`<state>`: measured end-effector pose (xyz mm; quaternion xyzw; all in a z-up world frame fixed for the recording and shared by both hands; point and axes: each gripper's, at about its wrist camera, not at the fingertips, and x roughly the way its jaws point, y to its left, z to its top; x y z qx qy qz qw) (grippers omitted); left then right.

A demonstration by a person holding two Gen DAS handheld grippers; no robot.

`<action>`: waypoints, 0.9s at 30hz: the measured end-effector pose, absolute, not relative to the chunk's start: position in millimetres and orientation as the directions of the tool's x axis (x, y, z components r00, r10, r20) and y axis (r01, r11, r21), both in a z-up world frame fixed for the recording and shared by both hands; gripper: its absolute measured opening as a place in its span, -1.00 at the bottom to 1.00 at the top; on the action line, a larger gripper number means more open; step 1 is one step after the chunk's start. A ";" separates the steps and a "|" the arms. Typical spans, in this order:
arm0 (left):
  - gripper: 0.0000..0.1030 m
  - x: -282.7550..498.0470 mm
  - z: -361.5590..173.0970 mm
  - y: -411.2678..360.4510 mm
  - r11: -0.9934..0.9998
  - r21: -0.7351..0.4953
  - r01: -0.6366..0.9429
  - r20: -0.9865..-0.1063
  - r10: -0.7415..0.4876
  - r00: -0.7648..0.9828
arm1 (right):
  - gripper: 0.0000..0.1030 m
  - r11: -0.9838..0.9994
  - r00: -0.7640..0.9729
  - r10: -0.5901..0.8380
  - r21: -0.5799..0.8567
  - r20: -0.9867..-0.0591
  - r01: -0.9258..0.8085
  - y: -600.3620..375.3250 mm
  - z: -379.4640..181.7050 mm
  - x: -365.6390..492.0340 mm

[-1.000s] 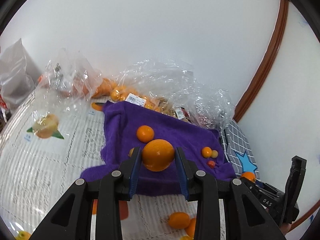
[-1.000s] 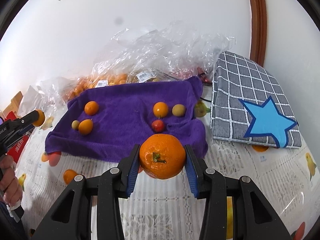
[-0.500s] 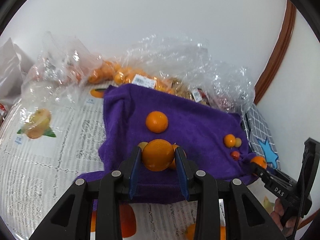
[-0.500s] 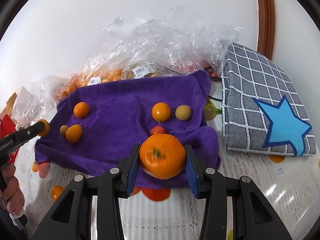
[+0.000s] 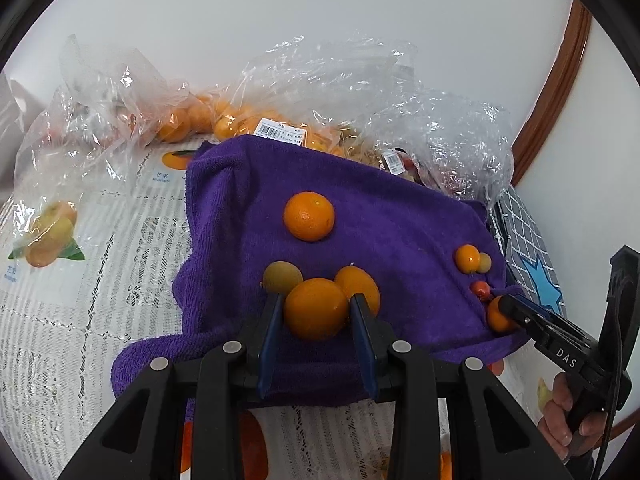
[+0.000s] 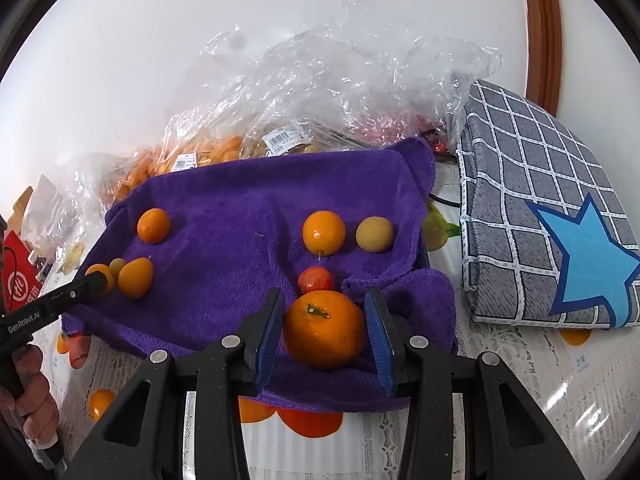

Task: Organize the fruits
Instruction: 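Open both tools to drop the oranges onto the purple towel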

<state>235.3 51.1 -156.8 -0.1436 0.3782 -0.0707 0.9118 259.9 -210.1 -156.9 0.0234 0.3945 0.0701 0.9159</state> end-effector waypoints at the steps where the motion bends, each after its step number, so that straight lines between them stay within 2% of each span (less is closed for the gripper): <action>1: -0.37 235.3 -156.8 50.6 0.949 -0.315 0.022 -0.669 -0.238 0.705 | -0.20 0.990 0.685 0.142 0.093 -0.715 -0.108 -209.9 -156.1 258.0; 5: -0.27 234.3 -156.6 48.7 0.947 -0.320 0.039 -0.660 -0.252 0.707 | -0.10 0.992 0.712 0.123 0.079 -0.691 -0.095 -209.1 -148.7 248.9; 8: -0.21 232.8 -155.6 48.4 0.944 -0.328 0.044 -0.655 -0.261 0.709 | -0.10 0.993 0.715 0.117 0.083 -0.689 -0.082 -206.4 -139.4 238.9; 15: -0.16 216.4 -145.9 59.1 0.936 -0.350 0.028 -0.620 -0.254 0.743 | -0.10 0.979 0.682 0.196 0.102 -0.704 -0.176 -178.3 -125.2 190.5; 22: -0.15 184.6 -140.8 86.2 0.923 -0.385 0.011 -0.579 -0.251 0.775 | -0.10 0.939 0.597 0.296 0.112 -0.746 -0.326 -127.9 -146.6 138.4; 27: -0.13 166.3 -144.2 98.1 0.925 -0.381 0.002 -0.577 -0.239 0.781 | -0.10 0.930 0.586 0.283 0.067 -0.759 -0.362 -103.9 -160.4 129.3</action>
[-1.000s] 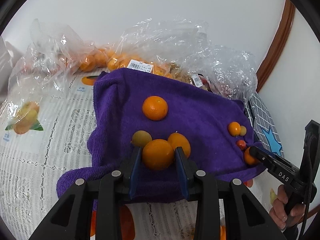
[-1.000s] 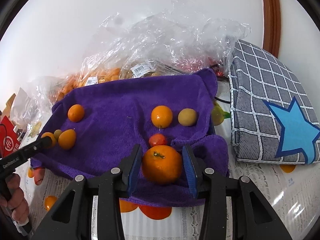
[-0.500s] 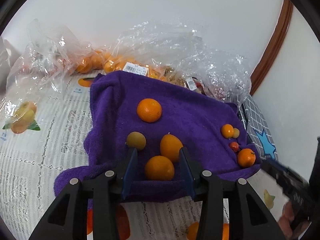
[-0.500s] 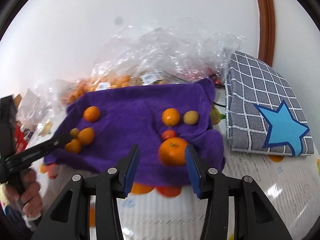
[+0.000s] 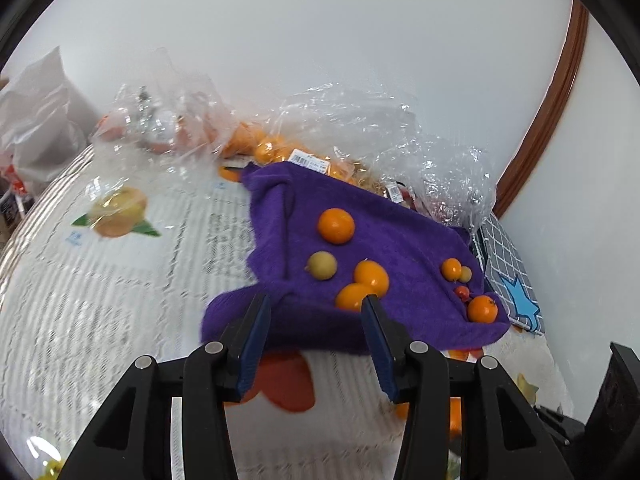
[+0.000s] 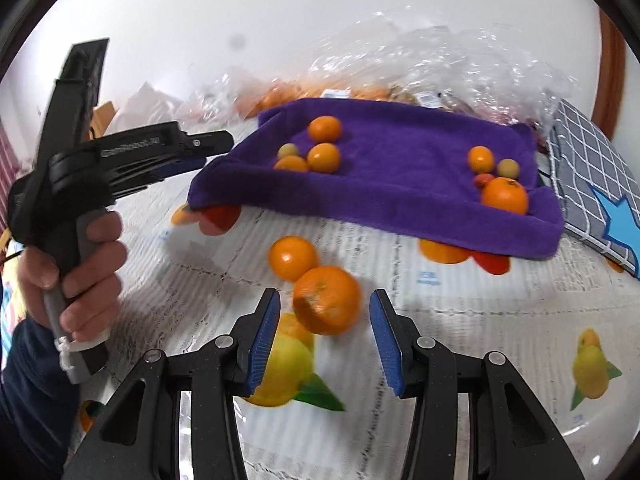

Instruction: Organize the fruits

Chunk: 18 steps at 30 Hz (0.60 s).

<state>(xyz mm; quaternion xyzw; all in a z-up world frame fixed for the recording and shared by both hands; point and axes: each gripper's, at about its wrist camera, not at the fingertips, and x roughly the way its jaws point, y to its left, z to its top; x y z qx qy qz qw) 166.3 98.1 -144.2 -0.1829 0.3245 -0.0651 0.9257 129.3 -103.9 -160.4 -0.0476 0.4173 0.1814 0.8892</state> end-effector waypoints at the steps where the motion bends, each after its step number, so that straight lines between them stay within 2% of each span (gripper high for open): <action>1: -0.13 165.0 -145.0 99.2 0.926 -0.378 0.001 -0.577 -0.237 0.781 | -0.10 0.935 0.592 0.257 0.040 -0.764 -0.354 -99.7 -163.8 131.0; 9: -0.13 168.5 -151.0 96.0 0.933 -0.359 0.000 -0.595 -0.229 0.770 | -0.10 0.942 0.573 0.180 -0.028 -0.799 -0.335 -87.9 -182.7 144.8; 11: -0.13 167.3 -152.2 92.4 0.937 -0.350 0.016 -0.598 -0.236 0.766 | -0.19 0.943 0.569 0.189 -0.014 -0.800 -0.333 -90.9 -182.8 146.4; 18: -0.13 164.4 -158.5 68.0 0.921 -0.366 0.133 -0.615 -0.347 0.708 | -0.19 0.955 0.593 0.199 0.018 -0.780 -0.296 -117.6 -171.3 139.5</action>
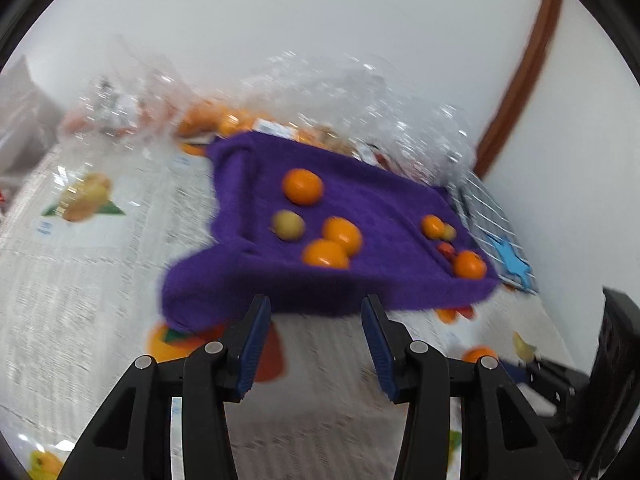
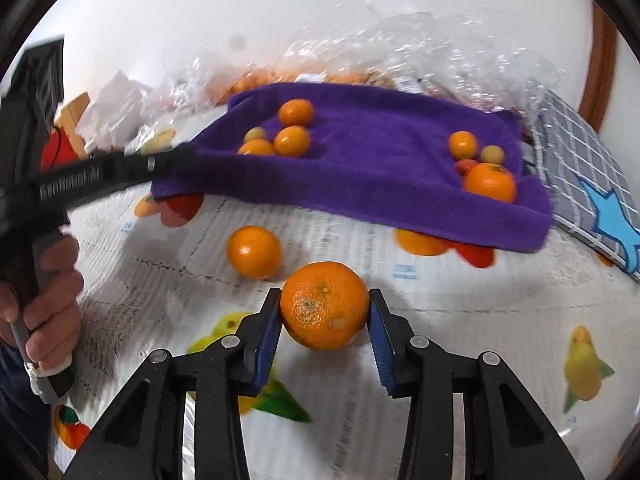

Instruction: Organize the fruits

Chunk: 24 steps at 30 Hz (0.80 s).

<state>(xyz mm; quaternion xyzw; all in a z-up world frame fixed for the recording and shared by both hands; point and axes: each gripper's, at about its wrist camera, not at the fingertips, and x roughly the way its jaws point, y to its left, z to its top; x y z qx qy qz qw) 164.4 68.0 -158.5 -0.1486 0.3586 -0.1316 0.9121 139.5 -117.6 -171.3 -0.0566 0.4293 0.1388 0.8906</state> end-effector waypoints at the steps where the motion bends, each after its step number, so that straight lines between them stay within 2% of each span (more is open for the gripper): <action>1: -0.13 163.2 -159.2 63.2 0.913 -0.377 0.155 -0.615 -0.372 0.695 | -0.19 0.959 0.602 0.192 0.018 -0.775 -0.283 -124.8 -168.1 137.5; 6: -0.06 155.7 -162.4 38.8 0.889 -0.399 0.224 -0.623 -0.442 0.646 | -0.19 0.976 0.641 0.144 0.001 -0.754 -0.217 -160.9 -156.0 130.3; 10: -0.04 151.7 -166.2 20.5 0.888 -0.393 0.241 -0.638 -0.452 0.624 | -0.19 0.988 0.668 0.090 -0.020 -0.739 -0.155 -189.9 -148.9 124.2; 18: -0.03 157.6 -181.0 -4.1 0.927 -0.318 0.200 -0.717 -0.373 0.589 | -0.19 0.996 0.696 0.062 -0.005 -0.716 -0.093 -225.7 -140.7 111.8; 22: -0.03 155.6 -182.0 -11.0 0.945 -0.266 0.190 -0.730 -0.326 0.601 | -0.19 0.996 0.701 0.066 0.005 -0.710 -0.089 -230.8 -139.8 105.5; 23: -0.06 154.9 -181.8 -11.9 0.948 -0.256 0.189 -0.731 -0.318 0.605 | -0.19 0.996 0.702 0.065 0.004 -0.709 -0.088 -230.4 -140.2 104.9; 24: -0.25 152.8 -181.1 -13.7 0.954 -0.235 0.184 -0.729 -0.298 0.616 | -0.19 0.996 0.704 0.063 0.002 -0.708 -0.087 -230.7 -140.6 103.4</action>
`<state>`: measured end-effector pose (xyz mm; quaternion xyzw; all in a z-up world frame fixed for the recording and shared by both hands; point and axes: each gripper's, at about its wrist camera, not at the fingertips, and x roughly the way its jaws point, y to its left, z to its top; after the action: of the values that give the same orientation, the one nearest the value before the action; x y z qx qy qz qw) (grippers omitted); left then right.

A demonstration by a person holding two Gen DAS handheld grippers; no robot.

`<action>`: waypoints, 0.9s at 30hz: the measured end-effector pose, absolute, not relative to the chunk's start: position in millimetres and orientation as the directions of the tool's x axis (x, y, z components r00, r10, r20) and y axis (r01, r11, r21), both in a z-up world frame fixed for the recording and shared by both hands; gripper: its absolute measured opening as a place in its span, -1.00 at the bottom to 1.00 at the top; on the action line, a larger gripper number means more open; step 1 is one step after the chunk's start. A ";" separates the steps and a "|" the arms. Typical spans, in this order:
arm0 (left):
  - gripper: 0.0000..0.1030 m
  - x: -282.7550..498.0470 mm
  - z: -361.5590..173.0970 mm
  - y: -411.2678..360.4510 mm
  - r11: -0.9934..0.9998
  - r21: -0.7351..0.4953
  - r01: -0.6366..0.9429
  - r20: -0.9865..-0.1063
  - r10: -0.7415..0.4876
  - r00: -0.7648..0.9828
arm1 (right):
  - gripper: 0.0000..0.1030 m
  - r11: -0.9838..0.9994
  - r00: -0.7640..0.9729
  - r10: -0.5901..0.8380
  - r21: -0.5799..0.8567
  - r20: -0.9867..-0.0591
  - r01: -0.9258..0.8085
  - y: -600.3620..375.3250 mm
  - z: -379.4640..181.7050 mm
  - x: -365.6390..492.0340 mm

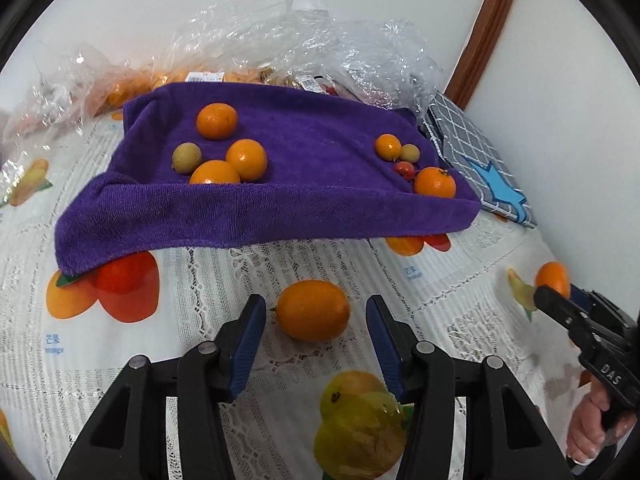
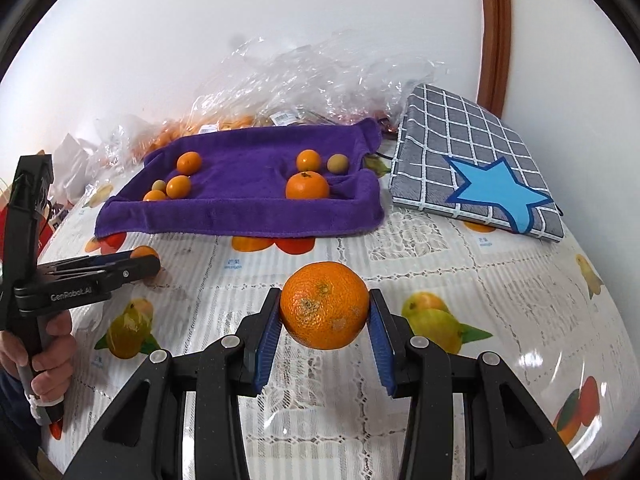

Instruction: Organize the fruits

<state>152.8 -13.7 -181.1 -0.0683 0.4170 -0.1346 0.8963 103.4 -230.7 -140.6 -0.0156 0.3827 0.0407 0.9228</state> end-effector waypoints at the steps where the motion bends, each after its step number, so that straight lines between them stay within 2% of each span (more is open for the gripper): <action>1: -0.26 151.7 -180.3 -14.4 0.960 -0.217 0.178 -0.731 -0.281 0.622 | -0.19 0.996 0.704 0.065 0.004 -0.707 -0.088 -230.7 -141.1 103.0; 11: -0.26 142.0 -162.3 -7.3 0.965 -0.208 0.157 -0.709 -0.260 0.655 | -0.19 0.994 0.704 0.101 0.040 -0.703 -0.103 -228.6 -138.1 103.7; 16: -0.26 147.3 -142.3 16.3 0.962 -0.247 0.121 -0.684 -0.261 0.681 | -0.19 0.992 0.698 0.125 0.073 -0.705 -0.105 -228.2 -131.9 120.0; 21: -0.26 175.1 -117.1 43.2 0.966 -0.250 0.071 -0.657 -0.223 0.720 | -0.19 0.990 0.708 0.142 0.081 -0.692 -0.119 -222.6 -117.1 149.2; 27: -0.26 221.3 -111.2 53.0 0.973 -0.226 0.041 -0.652 -0.183 0.736 | -0.19 0.985 0.726 0.168 0.076 -0.667 -0.158 -203.1 -106.2 195.4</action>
<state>221.3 53.0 -111.2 -0.0986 0.3583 -0.0605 0.9264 195.4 -203.1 -106.2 0.0072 0.3594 0.0876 0.9290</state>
